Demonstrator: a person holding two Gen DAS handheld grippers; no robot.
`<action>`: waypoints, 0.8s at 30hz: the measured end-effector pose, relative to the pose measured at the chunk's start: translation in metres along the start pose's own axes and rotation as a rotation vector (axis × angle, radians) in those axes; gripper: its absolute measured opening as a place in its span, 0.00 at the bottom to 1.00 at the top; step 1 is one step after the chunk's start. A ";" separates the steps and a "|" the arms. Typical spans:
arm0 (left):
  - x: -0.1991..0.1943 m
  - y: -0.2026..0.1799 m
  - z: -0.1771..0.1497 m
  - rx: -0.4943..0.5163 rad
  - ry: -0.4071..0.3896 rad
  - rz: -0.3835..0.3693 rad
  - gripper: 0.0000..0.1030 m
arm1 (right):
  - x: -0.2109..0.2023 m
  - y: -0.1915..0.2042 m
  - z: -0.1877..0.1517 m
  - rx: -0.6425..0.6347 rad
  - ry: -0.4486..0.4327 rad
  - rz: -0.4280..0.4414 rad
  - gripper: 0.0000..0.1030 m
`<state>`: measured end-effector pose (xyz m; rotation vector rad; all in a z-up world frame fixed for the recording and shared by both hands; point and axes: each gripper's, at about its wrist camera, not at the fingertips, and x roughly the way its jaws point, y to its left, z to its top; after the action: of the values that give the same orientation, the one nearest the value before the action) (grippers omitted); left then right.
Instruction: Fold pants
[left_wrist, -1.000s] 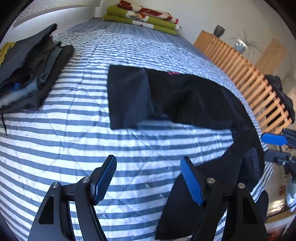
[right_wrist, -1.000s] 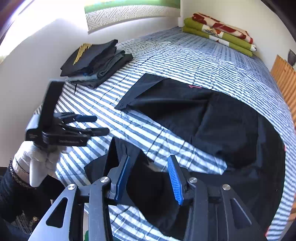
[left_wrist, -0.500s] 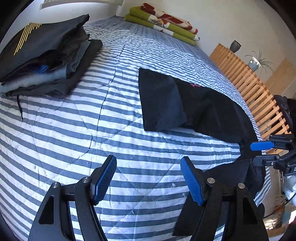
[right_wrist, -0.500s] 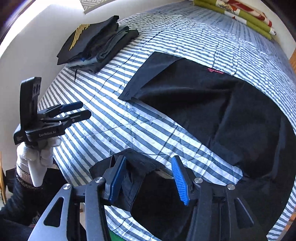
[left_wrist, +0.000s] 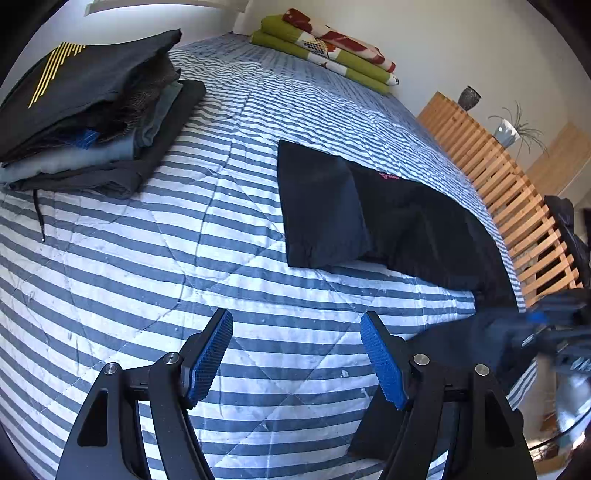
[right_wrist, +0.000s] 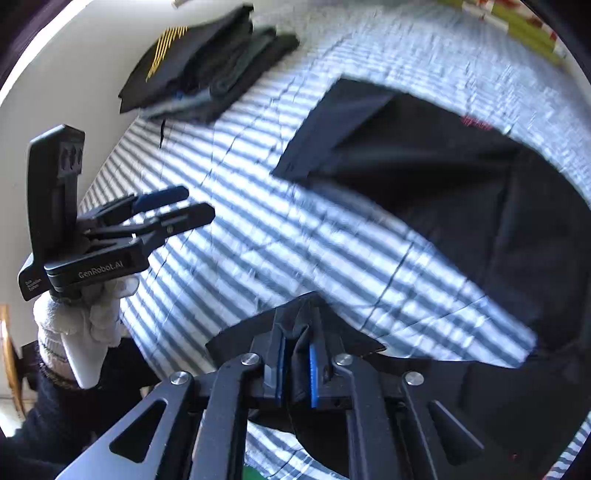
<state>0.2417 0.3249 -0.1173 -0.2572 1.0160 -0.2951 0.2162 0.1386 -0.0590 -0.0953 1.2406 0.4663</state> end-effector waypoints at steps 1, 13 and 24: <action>-0.003 0.003 0.000 -0.007 -0.005 -0.001 0.72 | -0.022 0.000 -0.001 0.004 -0.073 -0.025 0.06; -0.034 0.048 0.000 -0.133 -0.070 0.016 0.72 | 0.007 0.092 -0.077 -0.090 -0.013 0.228 0.26; -0.016 0.039 -0.023 -0.115 0.013 -0.058 0.72 | -0.017 0.089 -0.088 -0.143 0.009 0.216 0.26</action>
<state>0.2184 0.3651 -0.1293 -0.3897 1.0412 -0.2918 0.0988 0.1859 -0.0564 -0.0846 1.2309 0.7429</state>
